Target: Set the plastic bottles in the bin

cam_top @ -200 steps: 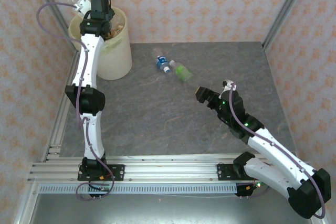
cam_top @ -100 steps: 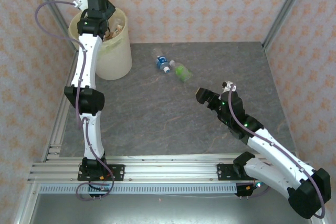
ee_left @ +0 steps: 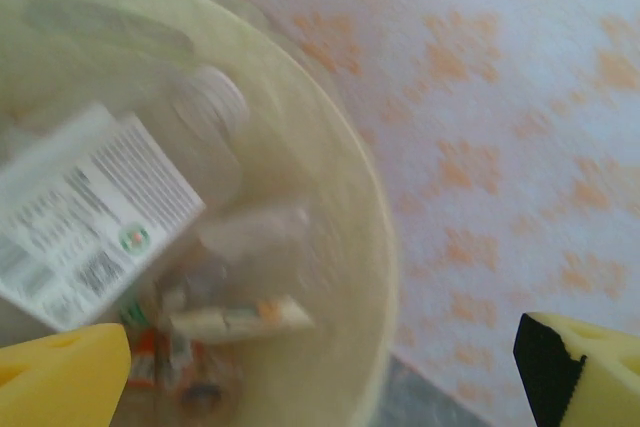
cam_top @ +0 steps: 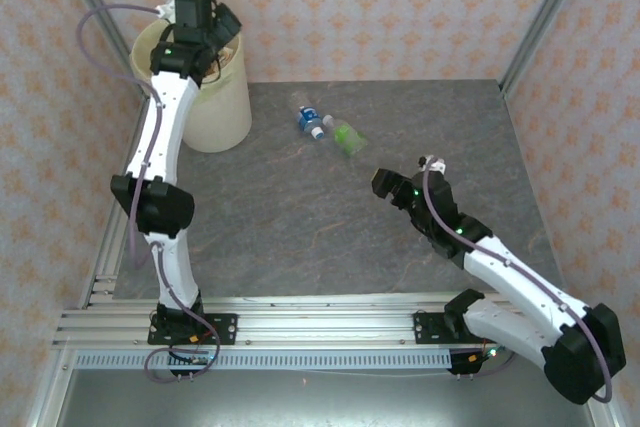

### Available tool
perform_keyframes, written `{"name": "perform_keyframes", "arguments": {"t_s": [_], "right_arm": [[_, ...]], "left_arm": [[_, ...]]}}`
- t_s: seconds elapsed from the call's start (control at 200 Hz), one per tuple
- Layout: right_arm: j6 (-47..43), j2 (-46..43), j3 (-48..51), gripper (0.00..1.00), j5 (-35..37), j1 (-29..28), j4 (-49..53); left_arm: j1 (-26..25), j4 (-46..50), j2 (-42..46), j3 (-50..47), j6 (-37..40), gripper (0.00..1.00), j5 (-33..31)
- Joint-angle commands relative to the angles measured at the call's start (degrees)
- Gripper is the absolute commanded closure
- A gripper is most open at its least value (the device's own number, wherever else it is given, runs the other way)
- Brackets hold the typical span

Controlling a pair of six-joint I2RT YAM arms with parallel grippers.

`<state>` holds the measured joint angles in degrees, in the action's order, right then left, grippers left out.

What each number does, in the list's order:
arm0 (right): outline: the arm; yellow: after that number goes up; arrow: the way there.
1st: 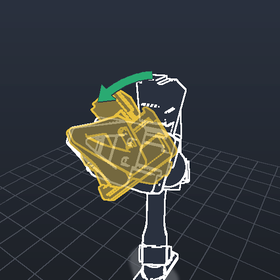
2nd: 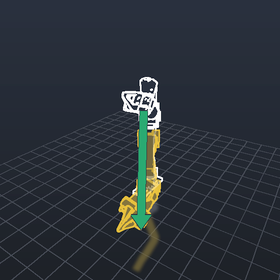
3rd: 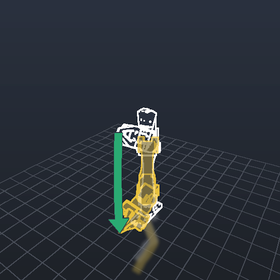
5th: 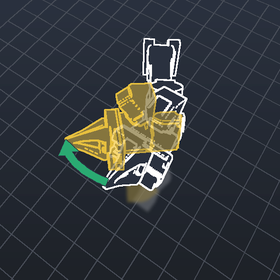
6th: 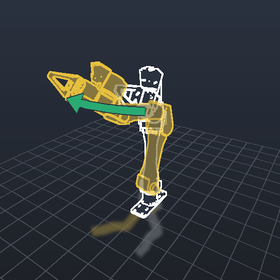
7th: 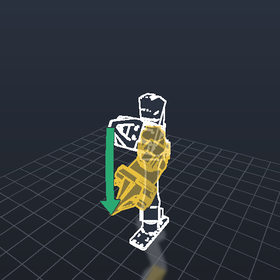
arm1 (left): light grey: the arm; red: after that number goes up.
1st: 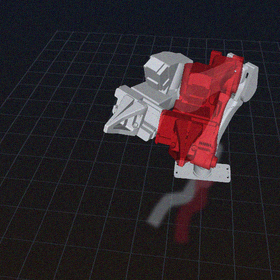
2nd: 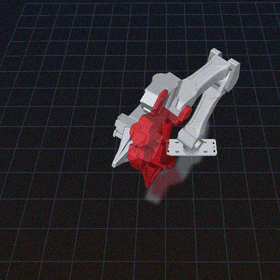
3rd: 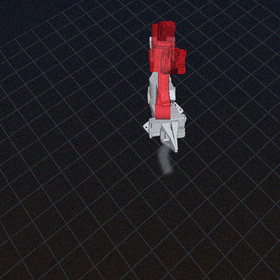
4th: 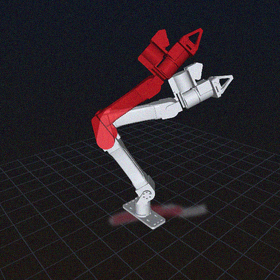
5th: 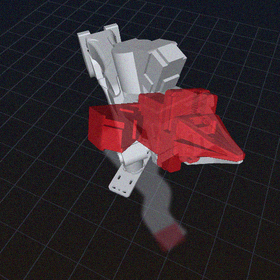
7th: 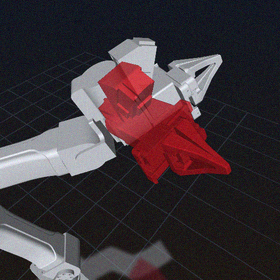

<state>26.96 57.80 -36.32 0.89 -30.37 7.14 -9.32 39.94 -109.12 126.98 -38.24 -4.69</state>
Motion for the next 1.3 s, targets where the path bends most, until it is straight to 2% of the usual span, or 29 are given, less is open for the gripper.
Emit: {"name": "perform_keyframes", "arguments": {"t_s": [0.0,0.145,0.265,0.415,0.54,0.646,0.866,1.081,1.291], "right_arm": [[-8.37,4.87,-5.86,0.01,-2.07,0.94,1.81],[-19.75,16.31,-14.21,0.0,-5.83,2.59,5.81],[-25.22,26.13,-22.38,0.0,-9.48,4.55,9.52],[-33.81,38.15,-32.73,0.0,-10.82,5.55,14.27],[-39.25,48.13,-42.42,0.02,-10.4,6.43,19.48],[-40.82,55.4,-50.53,0.04,-7.91,6.65,23.51],[-44.33,65.3,-60.61,0.05,-8.4,6.67,24.24],[-45.07,75.54,-74.54,0.16,-9.36,6.71,34.1],[-45.08,75.86,-74.68,0.28,-10.41,6.72,34.14]], "left_arm": [[-4.99,-6.95,8.19,-9.44,2.82,0.0,1.73],[-10.85,-11.29,15.77,-25.01,-0.08,0.0,3.75],[-14.23,-14.22,20.45,-37.43,-3.61,0.0,6.64],[-15.05,-16.38,26.48,-49.94,-7.55,0.0,6.27],[-15.08,-15.89,29.9,-56.79,-9.44,0.0,4.79],[-15.03,-15.55,31.87,-60.89,-10.53,0.0,4.0],[-15.02,-17.52,33.12,-66.13,-11.75,0.0,3.84],[-15.0,-18.98,32.96,-66.49,-10.58,0.0,4.51],[-15.02,-19.62,33.28,-67.94,-11.51,0.0,2.33]]}}
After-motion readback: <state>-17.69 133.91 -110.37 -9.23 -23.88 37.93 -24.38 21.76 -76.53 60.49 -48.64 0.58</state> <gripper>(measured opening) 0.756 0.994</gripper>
